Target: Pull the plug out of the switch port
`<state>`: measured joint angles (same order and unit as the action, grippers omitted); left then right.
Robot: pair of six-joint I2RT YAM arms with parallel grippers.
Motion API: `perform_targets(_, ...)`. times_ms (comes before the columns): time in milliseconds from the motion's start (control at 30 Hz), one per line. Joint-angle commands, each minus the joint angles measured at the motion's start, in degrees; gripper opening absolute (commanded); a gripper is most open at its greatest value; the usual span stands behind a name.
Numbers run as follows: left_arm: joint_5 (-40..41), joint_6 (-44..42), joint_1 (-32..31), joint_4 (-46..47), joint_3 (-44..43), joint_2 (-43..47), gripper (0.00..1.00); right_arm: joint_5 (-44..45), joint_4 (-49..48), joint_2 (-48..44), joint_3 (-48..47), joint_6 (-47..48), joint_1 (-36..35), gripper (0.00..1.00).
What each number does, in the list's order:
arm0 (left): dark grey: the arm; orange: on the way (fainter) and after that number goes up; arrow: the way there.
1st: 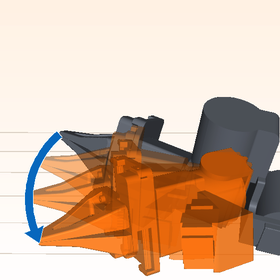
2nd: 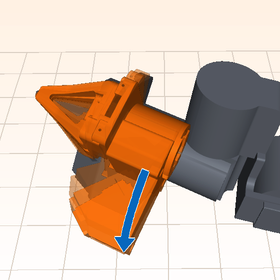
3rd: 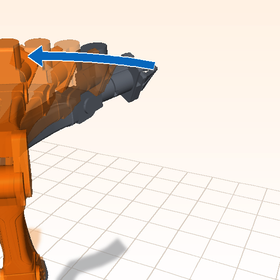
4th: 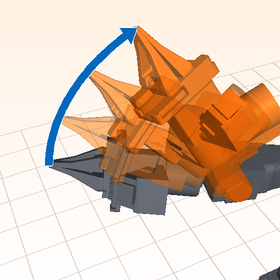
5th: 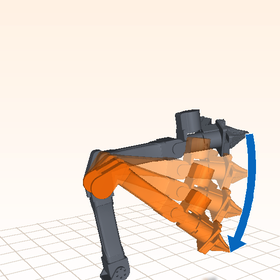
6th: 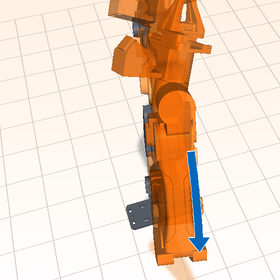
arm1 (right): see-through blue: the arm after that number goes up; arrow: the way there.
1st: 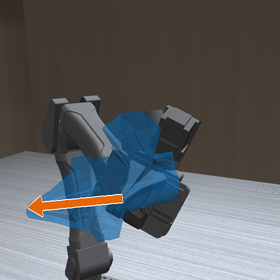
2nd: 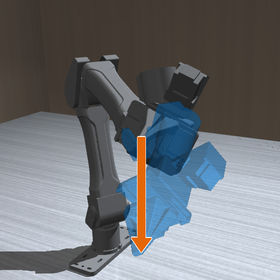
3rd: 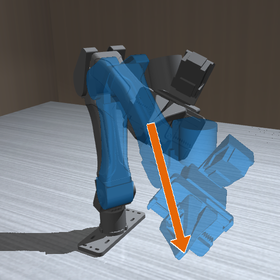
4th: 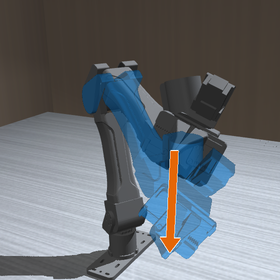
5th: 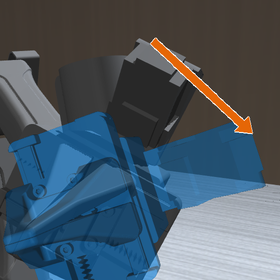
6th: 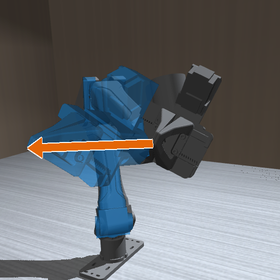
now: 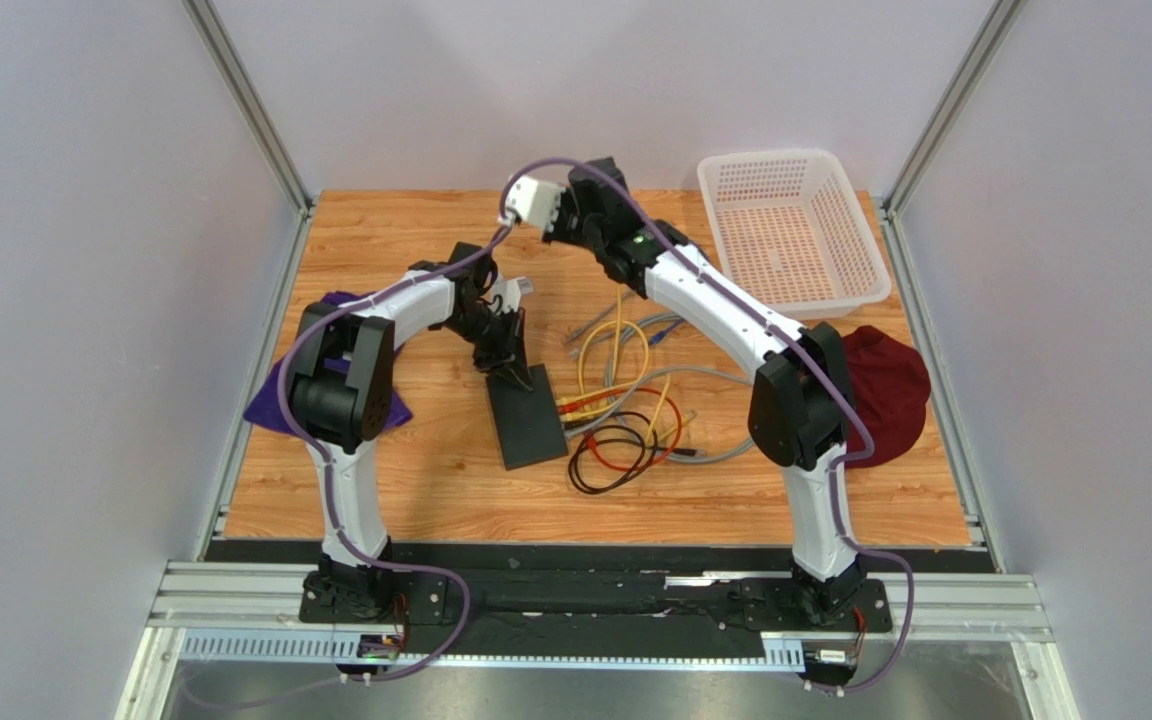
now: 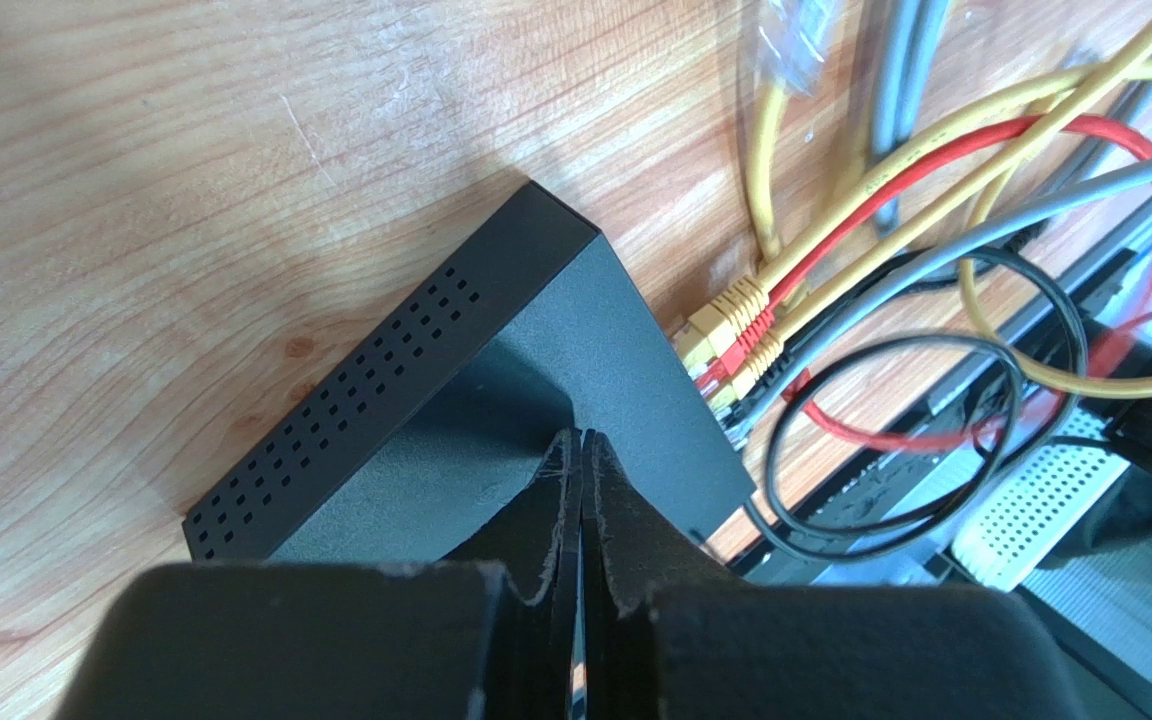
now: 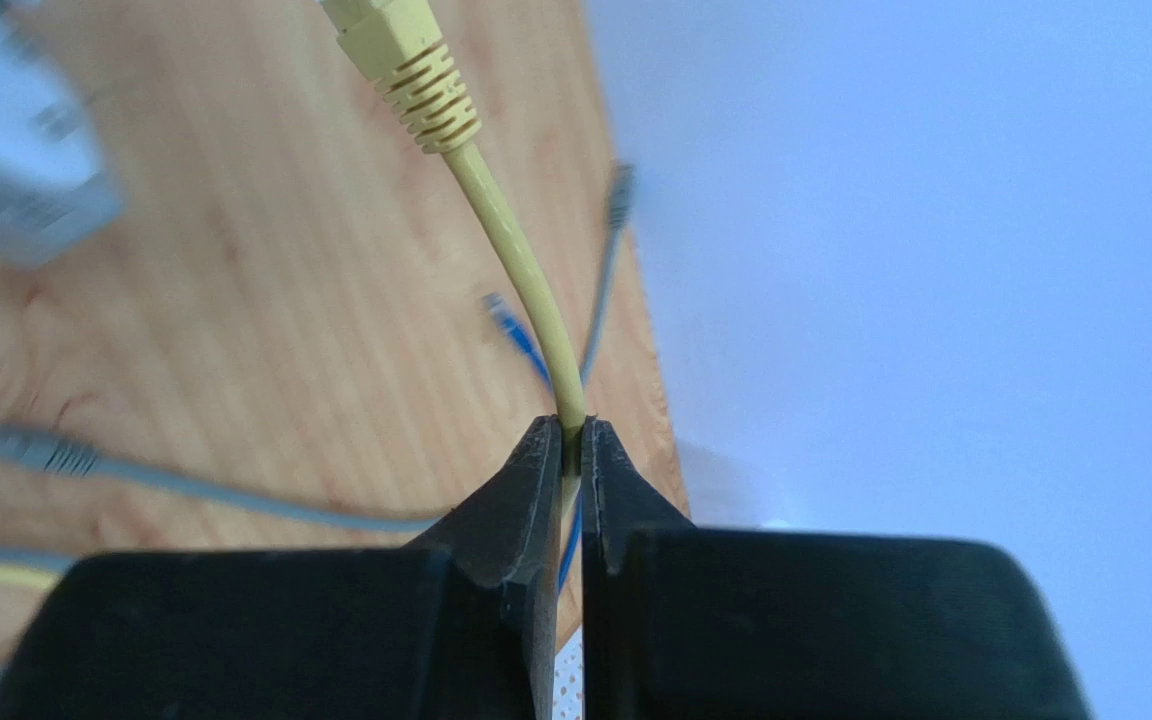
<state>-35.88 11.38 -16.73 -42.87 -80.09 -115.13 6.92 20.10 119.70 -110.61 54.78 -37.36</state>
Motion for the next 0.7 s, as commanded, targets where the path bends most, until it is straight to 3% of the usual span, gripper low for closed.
perform_targets(0, 2.9, -2.5, -0.1, 0.2, 1.0, 3.2, 0.00, 0.2, -15.7, -6.2, -9.9, -9.9, 0.8, 0.00)
perform_targets(167, 3.3, -2.8, -0.1, 0.0, 0.6, 3.3, 0.00, 0.0, -30.2, -9.7, -6.0, -13.5, 1.1, 0.00)
perform_targets(333, 3.5, -3.1, -0.1, -0.3, 0.5, 3.6, 0.00, 3.5, -34.9, -4.2, -4.8, -9.3, 1.8, 0.00)
perform_targets(533, 4.5, -3.7, -0.1, -0.2, 1.5, 5.0, 0.00, 11.4, -31.6, 7.7, -12.8, -12.9, 3.7, 0.00)
perform_targets(667, 5.4, -4.3, -0.1, 0.1, 2.7, 6.5, 0.00, 14.2, -20.8, 12.0, -18.2, -23.2, 6.2, 0.00)
